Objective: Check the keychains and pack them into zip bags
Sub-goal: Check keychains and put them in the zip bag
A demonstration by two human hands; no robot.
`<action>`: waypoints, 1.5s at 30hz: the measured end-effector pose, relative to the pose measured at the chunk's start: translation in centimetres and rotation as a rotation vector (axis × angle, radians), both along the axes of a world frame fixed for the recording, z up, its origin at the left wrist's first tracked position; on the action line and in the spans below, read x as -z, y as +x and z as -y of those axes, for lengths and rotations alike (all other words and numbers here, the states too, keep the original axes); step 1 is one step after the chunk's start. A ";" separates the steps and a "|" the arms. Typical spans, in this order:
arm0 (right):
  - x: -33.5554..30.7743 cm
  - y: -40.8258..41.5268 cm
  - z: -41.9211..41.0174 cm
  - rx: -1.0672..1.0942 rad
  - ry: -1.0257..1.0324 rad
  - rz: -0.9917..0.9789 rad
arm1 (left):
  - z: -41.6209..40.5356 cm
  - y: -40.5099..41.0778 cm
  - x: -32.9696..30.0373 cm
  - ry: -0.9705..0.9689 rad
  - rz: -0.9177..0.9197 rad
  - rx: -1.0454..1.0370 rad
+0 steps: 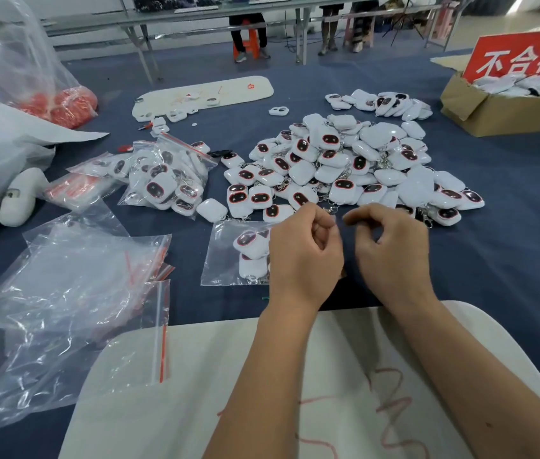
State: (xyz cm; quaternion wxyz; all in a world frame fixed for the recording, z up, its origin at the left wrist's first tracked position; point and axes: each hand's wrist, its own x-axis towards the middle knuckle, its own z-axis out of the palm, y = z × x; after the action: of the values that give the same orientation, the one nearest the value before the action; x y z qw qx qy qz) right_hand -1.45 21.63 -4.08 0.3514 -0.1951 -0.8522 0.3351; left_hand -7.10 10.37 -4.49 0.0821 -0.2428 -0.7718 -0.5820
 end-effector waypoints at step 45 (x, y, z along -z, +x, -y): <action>0.5 -0.5 -1.1 -0.414 -0.576 0.002 | 0.7 -1.3 -0.3 0.115 0.307 -0.085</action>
State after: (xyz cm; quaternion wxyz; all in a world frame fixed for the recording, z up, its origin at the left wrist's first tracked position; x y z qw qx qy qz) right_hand -1.99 22.68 -4.55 0.2059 -0.1098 -0.7447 0.6253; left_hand -8.42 9.70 -4.21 0.0015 -0.1130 -0.7503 -0.6513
